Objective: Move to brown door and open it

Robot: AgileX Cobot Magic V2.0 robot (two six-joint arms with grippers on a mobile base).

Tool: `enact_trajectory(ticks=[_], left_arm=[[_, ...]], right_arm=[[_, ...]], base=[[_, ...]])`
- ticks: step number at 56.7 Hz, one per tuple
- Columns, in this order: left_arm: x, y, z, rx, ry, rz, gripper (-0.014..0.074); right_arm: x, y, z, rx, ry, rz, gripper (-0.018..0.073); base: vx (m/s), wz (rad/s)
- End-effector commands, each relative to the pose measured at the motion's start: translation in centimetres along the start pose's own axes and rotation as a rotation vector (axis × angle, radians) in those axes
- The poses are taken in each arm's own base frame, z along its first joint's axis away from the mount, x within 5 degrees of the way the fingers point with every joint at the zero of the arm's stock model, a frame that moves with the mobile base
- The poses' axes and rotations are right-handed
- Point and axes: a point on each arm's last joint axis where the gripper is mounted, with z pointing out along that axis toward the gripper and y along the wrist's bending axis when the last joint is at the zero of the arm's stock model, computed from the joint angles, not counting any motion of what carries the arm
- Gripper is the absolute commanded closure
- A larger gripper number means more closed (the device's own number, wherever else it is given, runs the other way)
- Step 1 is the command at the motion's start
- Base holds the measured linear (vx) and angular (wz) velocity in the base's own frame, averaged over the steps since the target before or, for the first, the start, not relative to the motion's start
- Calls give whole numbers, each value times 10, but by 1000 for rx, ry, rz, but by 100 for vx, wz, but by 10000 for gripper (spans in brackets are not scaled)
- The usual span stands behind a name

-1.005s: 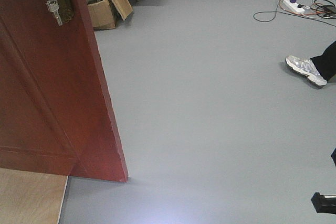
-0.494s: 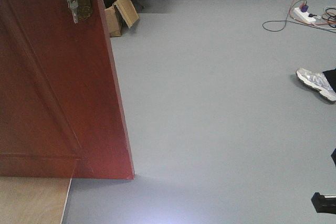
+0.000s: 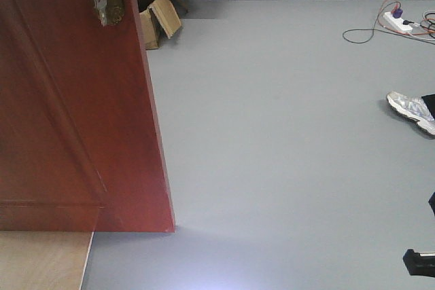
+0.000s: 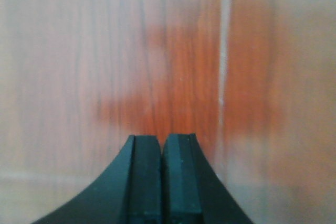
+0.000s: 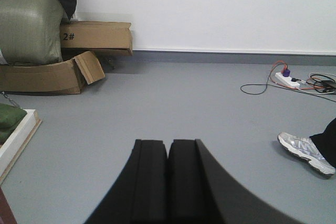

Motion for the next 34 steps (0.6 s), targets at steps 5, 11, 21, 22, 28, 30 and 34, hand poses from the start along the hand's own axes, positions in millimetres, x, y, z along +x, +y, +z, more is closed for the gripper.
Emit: enact_trajectory(ticks=[5,11,21,22,28,30,34], left_arm=[[-34,-1,-12,-4,-148,-5,603],[-34,-1,-12,-4,-148,-5,603],[-34,-1,-12,-4,-148,-5,603],[-34,-1,-12,-4,-148,-5,603],[-34,-1,-12,-5,-151,-5,603],[-32,-1,-11,-5,-144,-6,603],[-32,-1,-13,-3,-132,-5,603]], right_arm=[[-7,0,-1,6,-89,-9,559],[-7,0,-1,6,-89,-9,559],[-7,0,-1,6,-89,-9,559],[-7,0,-1,6,-89,-9,559],[-7,0,-1,6,-89,-9,559],[-7,0,-1,6,-89,-9,559],[-7,0,-1,6,-89,-9,559]], base=[[0,0],[0,0],[0,0],[0,0],[0,0],[0,0],[0,0]])
